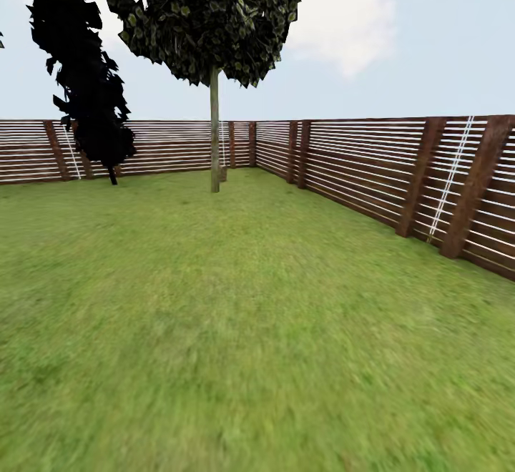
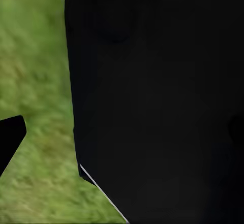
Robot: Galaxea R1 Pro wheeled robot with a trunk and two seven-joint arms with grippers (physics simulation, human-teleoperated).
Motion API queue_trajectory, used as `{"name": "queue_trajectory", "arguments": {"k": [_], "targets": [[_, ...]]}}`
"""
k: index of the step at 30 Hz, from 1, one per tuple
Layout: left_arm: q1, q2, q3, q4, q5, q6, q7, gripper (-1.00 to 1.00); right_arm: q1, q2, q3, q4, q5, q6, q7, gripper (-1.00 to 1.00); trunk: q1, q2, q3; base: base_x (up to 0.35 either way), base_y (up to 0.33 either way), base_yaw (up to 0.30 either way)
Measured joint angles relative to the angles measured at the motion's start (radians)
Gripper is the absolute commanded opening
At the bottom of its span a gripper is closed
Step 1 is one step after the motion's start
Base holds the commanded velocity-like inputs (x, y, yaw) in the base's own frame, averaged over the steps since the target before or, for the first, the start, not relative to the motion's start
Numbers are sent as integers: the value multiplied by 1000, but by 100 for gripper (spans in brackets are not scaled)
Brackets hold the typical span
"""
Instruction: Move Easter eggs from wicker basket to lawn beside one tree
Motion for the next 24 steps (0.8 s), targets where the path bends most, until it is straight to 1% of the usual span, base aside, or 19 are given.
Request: {"name": "queue_trajectory", "arguments": {"k": [1,2,6,8,16,20,24], "targets": [[3,0,2,-5,5,-5,-5,100,-6,3,5,-6,5,-5,-5,100,0,0,0,0,0,0],[3,-5,4,-10,8,-10,-8,100,-11,2,10,-12,10,-10,-5,100,0,0,0,0,0,0],[3,-14,5,-18,9,-14,-8,100,-34,2,11,-31,11,-4,7,100,0,0,0,0,0,0],[3,-17,7,-21,10,-14,-8,100,-46,2,11,-36,11,-14,9,100,0,0,0,0,0,0],[3,-20,8,-22,11,-14,-8,100,-91,1,11,-38,10,-57,9,100,0,0,0,0,0,0],[3,-20,8,-23,11,-14,-8,100,-93,-1,11,-37,9,-80,8,100,0,0,0,0,0,0],[3,-20,8,-23,11,-14,-8,100,-93,-1,11,-37,9,-80,8,100,0,0,0,0,0,0]]}}
